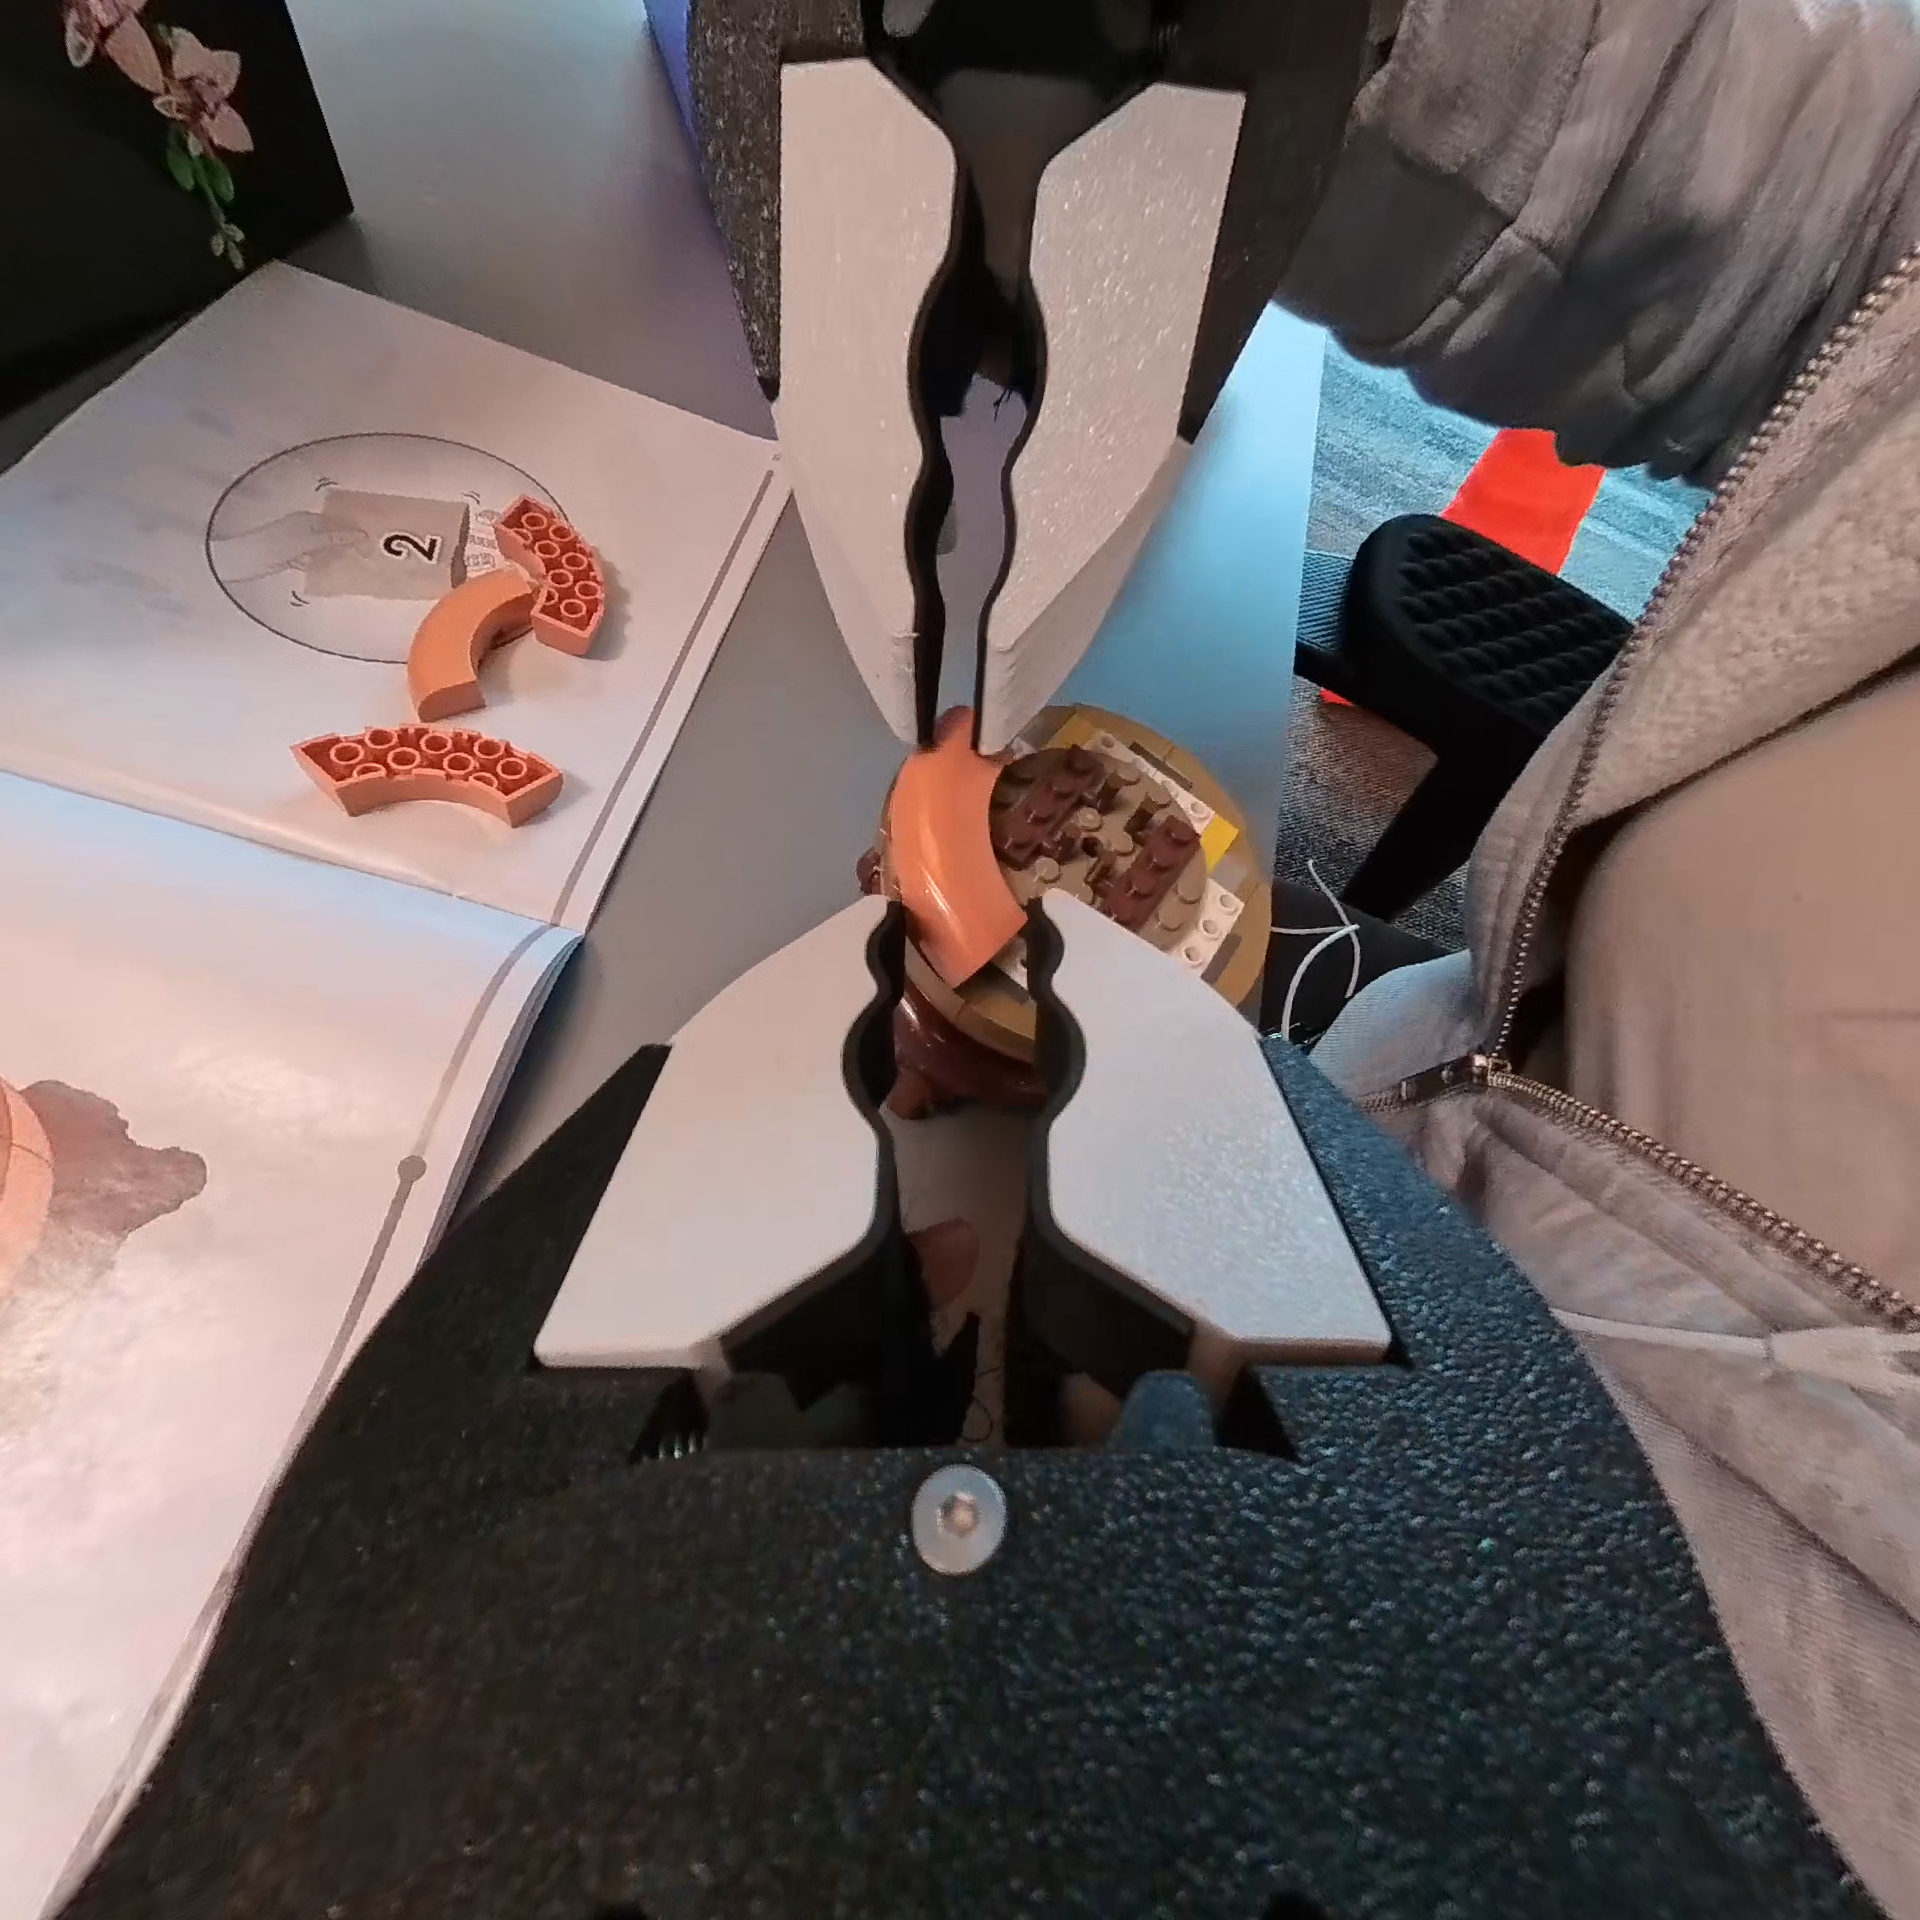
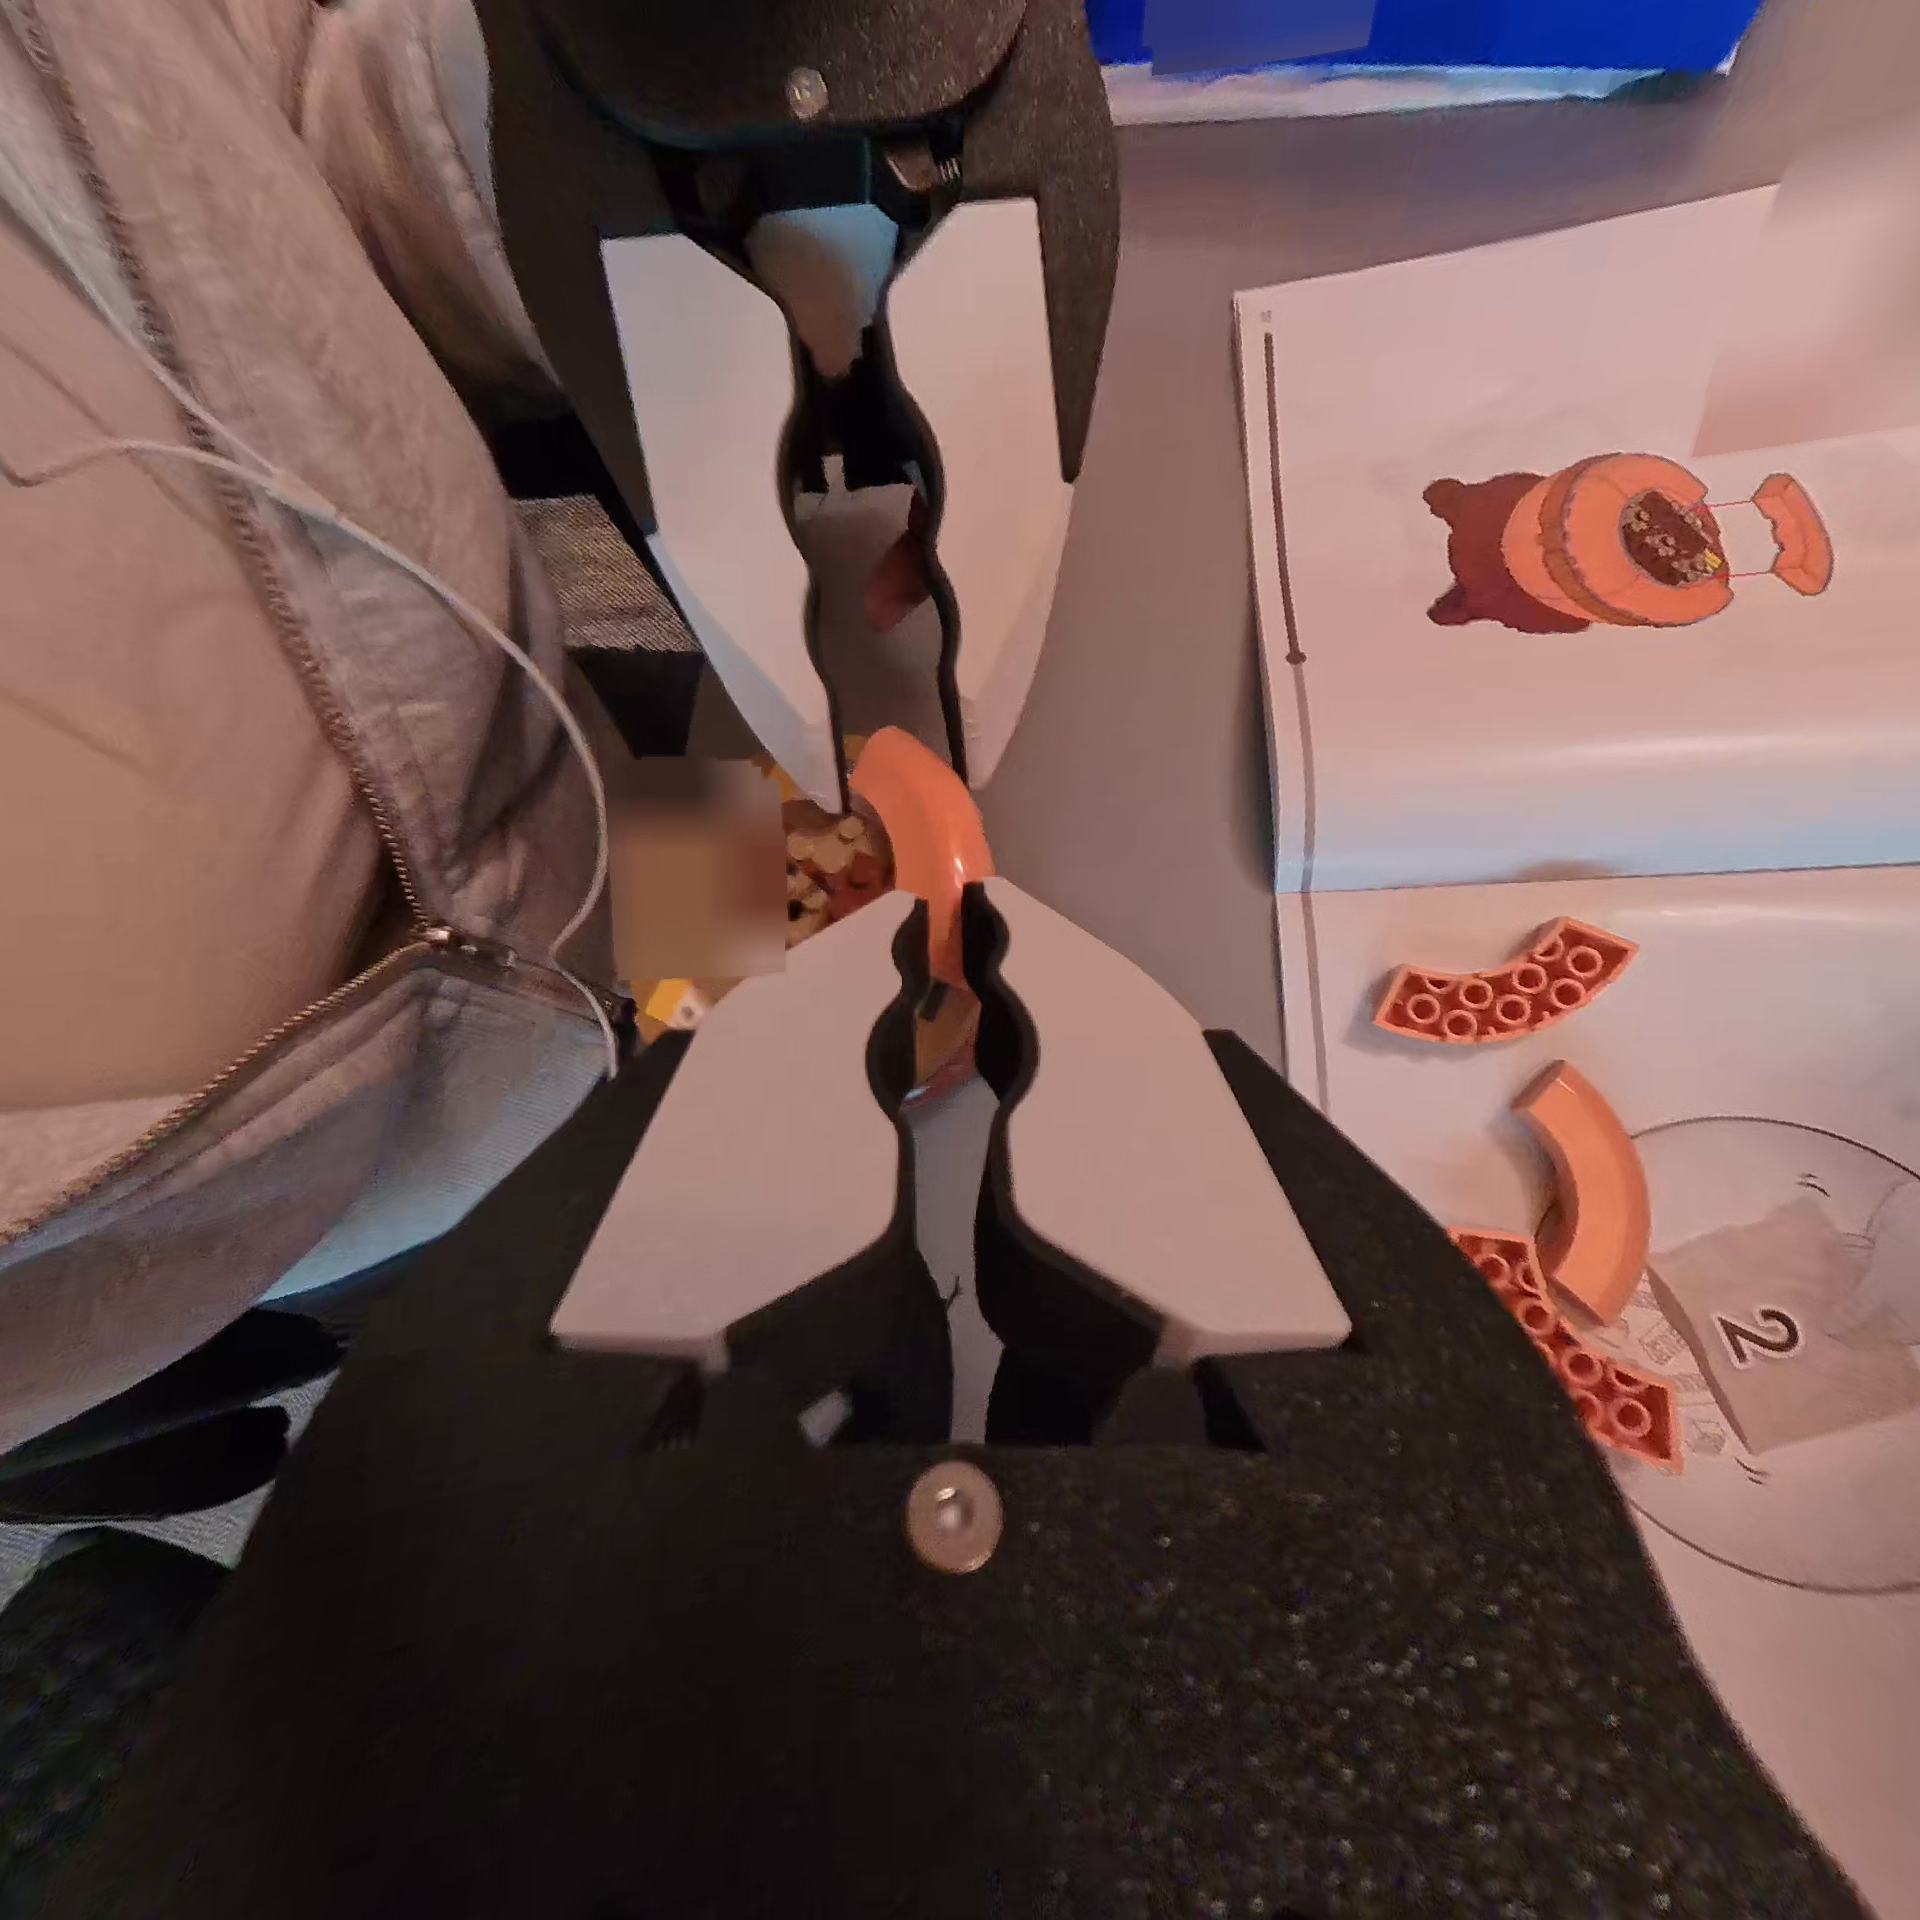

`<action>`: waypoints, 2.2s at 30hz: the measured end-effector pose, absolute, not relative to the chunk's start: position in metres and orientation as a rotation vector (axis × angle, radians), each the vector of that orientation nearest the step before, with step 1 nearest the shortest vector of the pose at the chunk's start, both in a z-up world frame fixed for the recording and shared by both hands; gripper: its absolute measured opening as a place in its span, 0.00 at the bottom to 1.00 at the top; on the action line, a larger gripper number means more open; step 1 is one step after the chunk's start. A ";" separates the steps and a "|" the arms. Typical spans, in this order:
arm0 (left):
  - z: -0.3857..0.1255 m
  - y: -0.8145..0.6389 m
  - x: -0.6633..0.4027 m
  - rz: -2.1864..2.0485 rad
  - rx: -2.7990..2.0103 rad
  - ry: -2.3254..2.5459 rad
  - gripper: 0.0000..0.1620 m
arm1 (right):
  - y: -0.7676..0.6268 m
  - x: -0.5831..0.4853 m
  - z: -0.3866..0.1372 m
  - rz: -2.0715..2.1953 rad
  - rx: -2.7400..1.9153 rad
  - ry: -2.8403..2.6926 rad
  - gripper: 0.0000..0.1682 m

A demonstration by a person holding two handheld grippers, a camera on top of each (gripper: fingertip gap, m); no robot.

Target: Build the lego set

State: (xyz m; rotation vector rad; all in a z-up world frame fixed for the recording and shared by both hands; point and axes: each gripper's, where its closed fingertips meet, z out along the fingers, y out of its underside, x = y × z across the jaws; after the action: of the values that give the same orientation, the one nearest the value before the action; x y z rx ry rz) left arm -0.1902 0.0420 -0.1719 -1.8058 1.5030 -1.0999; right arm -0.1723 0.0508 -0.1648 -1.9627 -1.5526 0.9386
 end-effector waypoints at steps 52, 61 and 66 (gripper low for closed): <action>-0.163 0.032 -0.183 -1.087 -1.738 1.488 0.00 | 0.041 -0.176 -0.177 1.709 -2.141 -0.863 0.22; -0.163 0.034 -0.182 -1.117 -1.726 1.470 0.00 | 0.042 -0.181 -0.185 2.001 -2.275 -0.545 0.22; -0.163 0.035 -0.183 -1.122 -1.720 1.439 0.00 | 0.043 -0.182 -0.186 2.048 -2.299 -0.468 0.22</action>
State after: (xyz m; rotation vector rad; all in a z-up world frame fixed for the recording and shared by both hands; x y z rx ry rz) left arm -0.1826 0.0350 -0.1632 -1.7200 1.4394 -1.1219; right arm -0.1818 0.0430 -0.1855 -2.2988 -0.4679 2.0482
